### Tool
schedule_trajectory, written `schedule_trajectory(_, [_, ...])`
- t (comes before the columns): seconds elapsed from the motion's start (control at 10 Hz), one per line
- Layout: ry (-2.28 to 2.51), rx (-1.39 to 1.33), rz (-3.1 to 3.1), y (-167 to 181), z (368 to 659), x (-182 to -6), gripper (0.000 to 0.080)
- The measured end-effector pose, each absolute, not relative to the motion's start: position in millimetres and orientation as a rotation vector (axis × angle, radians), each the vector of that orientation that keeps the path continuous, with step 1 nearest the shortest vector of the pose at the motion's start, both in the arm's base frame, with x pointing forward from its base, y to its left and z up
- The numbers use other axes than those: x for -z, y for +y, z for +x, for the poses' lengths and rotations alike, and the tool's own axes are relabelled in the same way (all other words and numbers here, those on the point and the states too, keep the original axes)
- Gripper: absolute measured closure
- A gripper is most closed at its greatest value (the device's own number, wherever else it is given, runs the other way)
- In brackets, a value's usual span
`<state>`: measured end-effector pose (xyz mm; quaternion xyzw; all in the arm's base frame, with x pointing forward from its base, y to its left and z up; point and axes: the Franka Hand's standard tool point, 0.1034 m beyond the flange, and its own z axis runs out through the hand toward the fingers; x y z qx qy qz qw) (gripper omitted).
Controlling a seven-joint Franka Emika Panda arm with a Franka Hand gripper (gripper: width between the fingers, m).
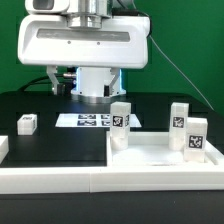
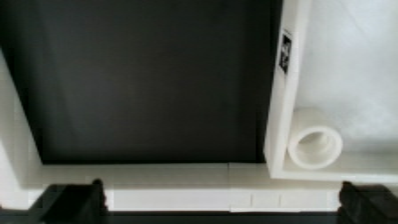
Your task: Assemble square table
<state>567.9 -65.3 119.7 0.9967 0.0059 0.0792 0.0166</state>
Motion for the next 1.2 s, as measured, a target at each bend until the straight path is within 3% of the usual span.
schedule_trajectory(0.1, [-0.036, -0.223, 3.113, -76, 563, -122.2, 0.015])
schedule_trajectory(0.4, [0.005, -0.185, 3.11, -133, 504, -105.5, 0.015])
schedule_trajectory(0.5, [-0.02, -0.179, 3.101, -151, 497, -103.1, 0.015])
schedule_trajectory(1.0, [-0.012, -0.172, 3.102, -151, 495, -101.5, 0.015])
schedule_trajectory(1.2, [0.11, -0.146, 3.093, -176, 470, -91.8, 0.015])
